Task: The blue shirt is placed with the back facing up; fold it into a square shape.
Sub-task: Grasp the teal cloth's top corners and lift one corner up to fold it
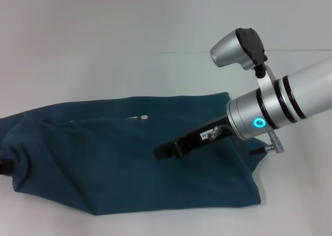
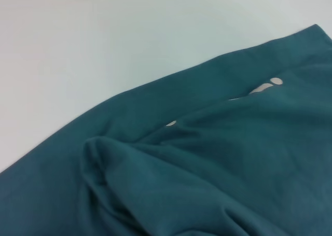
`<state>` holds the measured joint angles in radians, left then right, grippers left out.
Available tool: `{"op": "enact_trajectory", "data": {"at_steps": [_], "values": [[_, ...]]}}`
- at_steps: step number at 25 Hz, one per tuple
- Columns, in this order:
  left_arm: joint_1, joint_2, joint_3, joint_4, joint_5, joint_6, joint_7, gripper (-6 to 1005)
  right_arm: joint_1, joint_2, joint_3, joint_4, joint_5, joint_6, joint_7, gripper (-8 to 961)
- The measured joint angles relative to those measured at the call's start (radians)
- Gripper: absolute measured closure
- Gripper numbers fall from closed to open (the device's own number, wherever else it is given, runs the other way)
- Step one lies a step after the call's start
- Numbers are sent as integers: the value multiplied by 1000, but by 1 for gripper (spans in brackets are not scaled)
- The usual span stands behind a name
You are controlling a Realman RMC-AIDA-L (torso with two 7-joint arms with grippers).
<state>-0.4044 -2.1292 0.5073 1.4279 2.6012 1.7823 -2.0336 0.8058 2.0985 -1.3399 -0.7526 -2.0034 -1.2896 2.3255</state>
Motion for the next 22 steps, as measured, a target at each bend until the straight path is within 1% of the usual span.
{"op": "enact_trajectory", "data": {"at_steps": [8,12,16,20,21,22], "values": [[4,29,-13,20,8,-2,-38,889,16,3,-19,31,8,-23,-10,923],[-3,39,-54,36,1,12,-45,889,38,2,-31,82,36,-25,-30,923],[-4,36,-65,52,-9,28,-44,889,55,4,-34,115,43,-21,-43,923],[-3,24,-66,62,-41,45,-40,889,59,6,-47,133,70,-13,-53,923],[-3,24,-66,62,-41,45,-40,889,60,6,-50,142,79,-9,-59,923],[-1,19,-68,63,-78,60,-44,889,61,7,-52,151,86,-6,-64,923]]}}
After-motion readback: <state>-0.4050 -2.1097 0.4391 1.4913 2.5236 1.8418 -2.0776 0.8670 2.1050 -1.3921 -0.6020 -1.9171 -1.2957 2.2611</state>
